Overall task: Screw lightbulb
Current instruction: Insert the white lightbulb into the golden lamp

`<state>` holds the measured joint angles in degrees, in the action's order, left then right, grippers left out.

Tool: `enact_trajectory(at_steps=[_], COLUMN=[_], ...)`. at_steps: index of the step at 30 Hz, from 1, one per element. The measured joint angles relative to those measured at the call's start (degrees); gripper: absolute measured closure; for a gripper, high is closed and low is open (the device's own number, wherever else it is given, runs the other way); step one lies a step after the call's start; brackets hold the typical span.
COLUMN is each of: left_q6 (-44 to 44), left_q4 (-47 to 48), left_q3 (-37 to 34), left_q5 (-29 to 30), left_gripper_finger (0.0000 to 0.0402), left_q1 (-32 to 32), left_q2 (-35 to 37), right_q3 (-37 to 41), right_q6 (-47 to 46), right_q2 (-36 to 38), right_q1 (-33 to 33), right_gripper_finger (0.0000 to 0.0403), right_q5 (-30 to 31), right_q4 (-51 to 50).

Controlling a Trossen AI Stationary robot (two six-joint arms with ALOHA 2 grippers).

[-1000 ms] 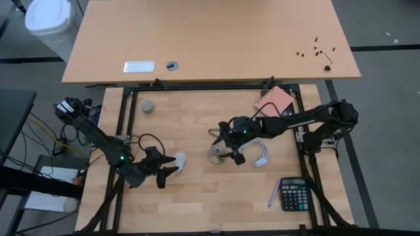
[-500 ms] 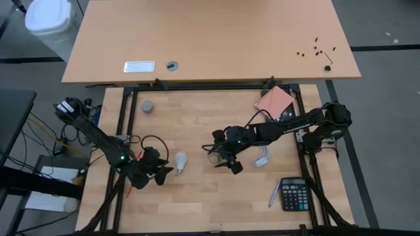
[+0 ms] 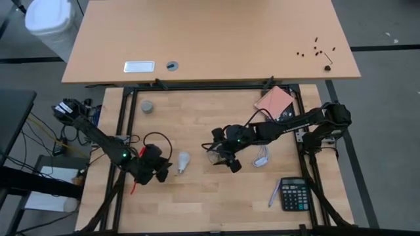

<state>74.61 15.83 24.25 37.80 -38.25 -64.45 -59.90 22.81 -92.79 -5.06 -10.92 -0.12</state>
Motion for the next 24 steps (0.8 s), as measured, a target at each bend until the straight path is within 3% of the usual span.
enact_trajectory(at_steps=[8,13,20,24], left_q6=[-14.6,-24.1,-24.6,-24.5], left_q4=[-4.7,-10.1,-11.4,-11.8], left_q3=[0.0,0.0,0.0,0.0], left_q5=[0.0,-0.1,-5.5,-6.2], left_gripper_finger=[0.0391,0.0389,0.0392,0.0395], left_q1=[0.5,1.7,3.0,3.0], left_q2=[0.0,-0.1,-6.5,-10.3], right_q3=[-4.4,-11.4,-12.2,-12.2], right_q6=[-0.1,-1.6,-2.4,-4.2], right_q2=[0.0,0.1,0.1,0.1], right_q1=[1.3,1.1,0.0,-3.1], right_gripper_finger=[0.0110,0.0110,0.0110,0.0110], right_q5=[-0.5,0.8,1.4,6.1], right_q4=[-6.0,-14.4,-15.8,-16.3])
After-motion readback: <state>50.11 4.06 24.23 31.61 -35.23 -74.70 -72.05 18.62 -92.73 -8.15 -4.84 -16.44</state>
